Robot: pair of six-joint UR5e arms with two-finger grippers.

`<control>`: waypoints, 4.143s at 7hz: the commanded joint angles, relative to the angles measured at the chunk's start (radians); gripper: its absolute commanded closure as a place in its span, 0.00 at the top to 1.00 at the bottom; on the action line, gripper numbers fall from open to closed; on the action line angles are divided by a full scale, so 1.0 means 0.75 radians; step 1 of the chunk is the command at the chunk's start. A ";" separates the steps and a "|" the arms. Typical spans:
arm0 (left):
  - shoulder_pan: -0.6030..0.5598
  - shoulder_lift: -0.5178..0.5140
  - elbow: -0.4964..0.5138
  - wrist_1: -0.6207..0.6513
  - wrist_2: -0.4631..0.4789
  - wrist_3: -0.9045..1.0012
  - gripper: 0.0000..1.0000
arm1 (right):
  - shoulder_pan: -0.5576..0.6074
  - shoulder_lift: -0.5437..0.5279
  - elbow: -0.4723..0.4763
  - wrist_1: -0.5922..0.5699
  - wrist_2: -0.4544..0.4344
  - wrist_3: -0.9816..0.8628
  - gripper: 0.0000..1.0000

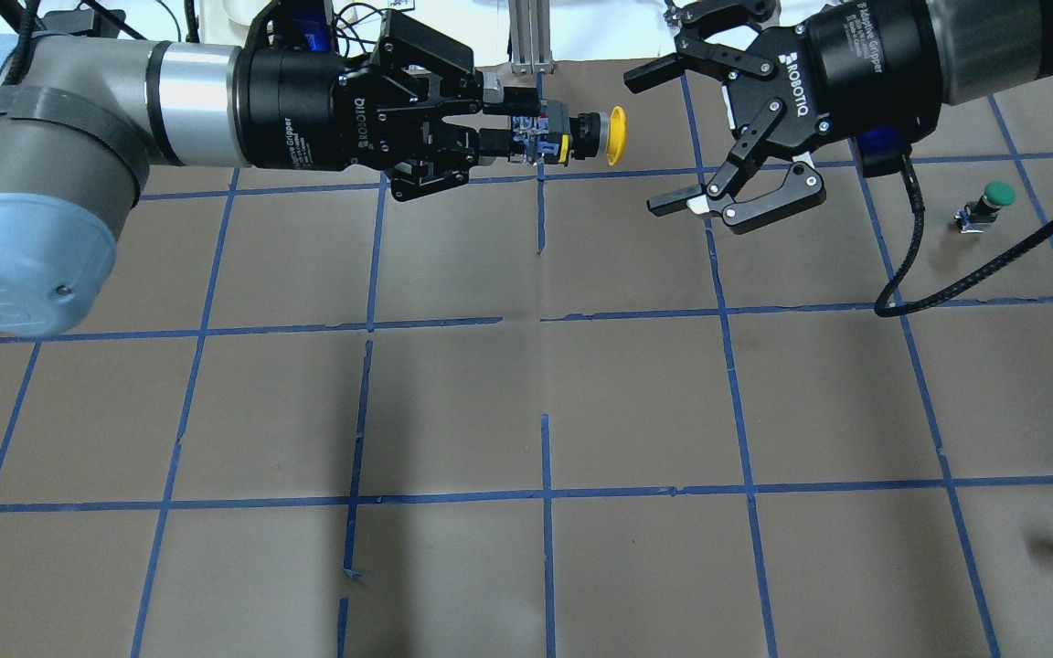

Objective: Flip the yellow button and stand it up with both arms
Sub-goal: 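Hold the button with the left gripper while the right gripper approaches its yellow cap, then close the right gripper on the yellow cap while the left gripper opens and withdraws, then carry the button with the right gripper down toward the table near the green button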

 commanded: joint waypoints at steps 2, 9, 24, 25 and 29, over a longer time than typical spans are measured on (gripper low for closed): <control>0.000 0.003 -0.001 0.003 0.000 0.000 0.02 | 0.048 0.015 0.003 -0.004 0.042 0.004 0.98; 0.000 0.005 -0.005 0.015 0.000 0.000 0.02 | 0.046 0.013 0.007 0.000 0.040 0.006 0.21; -0.088 -0.087 0.371 -0.076 1.701 -0.094 0.99 | -0.238 0.198 0.080 -0.540 -1.411 -1.269 0.05; -0.088 -0.091 0.374 -0.083 1.799 -0.019 0.99 | -0.262 0.201 0.200 -0.754 -1.475 -1.302 0.05; -0.100 -0.081 0.357 -0.097 1.911 0.049 0.99 | -0.389 0.215 0.484 -1.341 -1.631 -1.717 0.05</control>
